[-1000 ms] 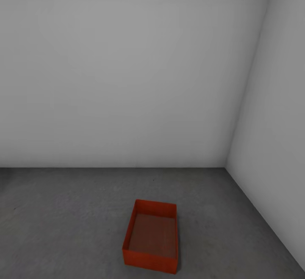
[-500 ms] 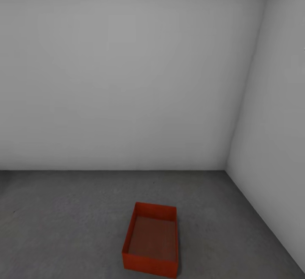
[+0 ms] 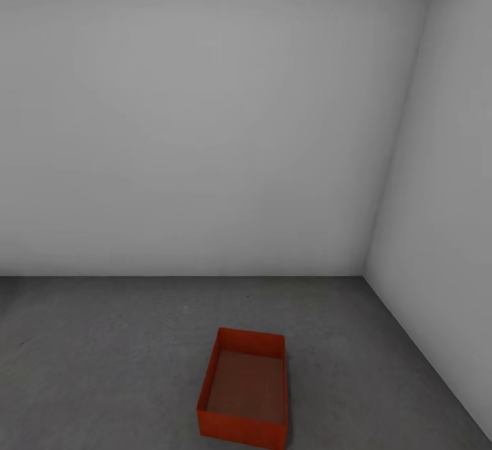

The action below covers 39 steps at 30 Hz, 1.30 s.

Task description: Move the two storage containers from the living room to the garage. In the garage, place one container on the floor and stack the other container on top of it (either order is fine).

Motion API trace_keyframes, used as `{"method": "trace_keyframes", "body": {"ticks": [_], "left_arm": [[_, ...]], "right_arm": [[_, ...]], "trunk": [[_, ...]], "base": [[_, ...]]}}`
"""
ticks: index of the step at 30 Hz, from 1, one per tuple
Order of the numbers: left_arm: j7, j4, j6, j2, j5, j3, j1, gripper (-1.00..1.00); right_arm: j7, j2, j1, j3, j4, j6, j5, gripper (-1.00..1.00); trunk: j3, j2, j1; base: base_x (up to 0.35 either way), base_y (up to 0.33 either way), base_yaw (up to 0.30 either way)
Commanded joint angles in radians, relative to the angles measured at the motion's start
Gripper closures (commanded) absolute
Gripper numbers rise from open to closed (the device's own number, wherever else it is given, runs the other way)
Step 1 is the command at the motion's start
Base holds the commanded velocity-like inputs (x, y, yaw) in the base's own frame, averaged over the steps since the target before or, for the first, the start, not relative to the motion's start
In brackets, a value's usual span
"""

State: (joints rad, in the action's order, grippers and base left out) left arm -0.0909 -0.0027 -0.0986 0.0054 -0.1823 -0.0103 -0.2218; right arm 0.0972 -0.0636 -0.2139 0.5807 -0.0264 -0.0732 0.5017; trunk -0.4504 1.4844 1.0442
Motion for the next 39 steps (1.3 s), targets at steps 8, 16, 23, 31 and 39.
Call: {"method": "trace_keyframes", "body": {"ticks": [8,16,23,31,39], "left_arm": [[-0.003,0.0,-0.006,-0.002,-0.008,0.0,-0.001,-1.0],[-0.004,0.0,-0.012,-0.002,-0.009,0.0,-0.001,-1.0],[-0.004,0.0,-0.013,-0.002,-0.01,0.0,-0.001,-1.0],[-0.004,0.0,-0.013,-0.002,-0.009,0.0,-0.001,-1.0],[-0.003,0.0,-0.013,-0.003,-0.009,0.0,-0.001,-1.0]], "right_arm": [[0.001,-0.001,-0.001,0.008,-0.003,-0.005,0.009,-1.0],[0.001,-0.001,-0.001,0.008,-0.003,-0.005,0.009,-1.0],[0.001,0.0,-0.002,0.007,-0.002,-0.005,0.01,-1.0],[0.001,0.001,-0.002,0.007,-0.001,-0.006,0.01,-1.0],[-0.001,0.001,-0.002,0.008,-0.001,-0.005,0.015,-1.0]], "trunk": [[-0.001,0.001,0.0],[-0.001,0.001,0.0],[-0.001,0.001,0.0],[-0.001,0.001,0.0],[-0.001,0.001,0.0]], "base": [[-0.021,-0.017,0.0],[-0.272,-0.002,0.0],[-0.341,0.0,0.0],[-0.345,0.0,-0.001],[-0.284,0.0,-0.192]]}}
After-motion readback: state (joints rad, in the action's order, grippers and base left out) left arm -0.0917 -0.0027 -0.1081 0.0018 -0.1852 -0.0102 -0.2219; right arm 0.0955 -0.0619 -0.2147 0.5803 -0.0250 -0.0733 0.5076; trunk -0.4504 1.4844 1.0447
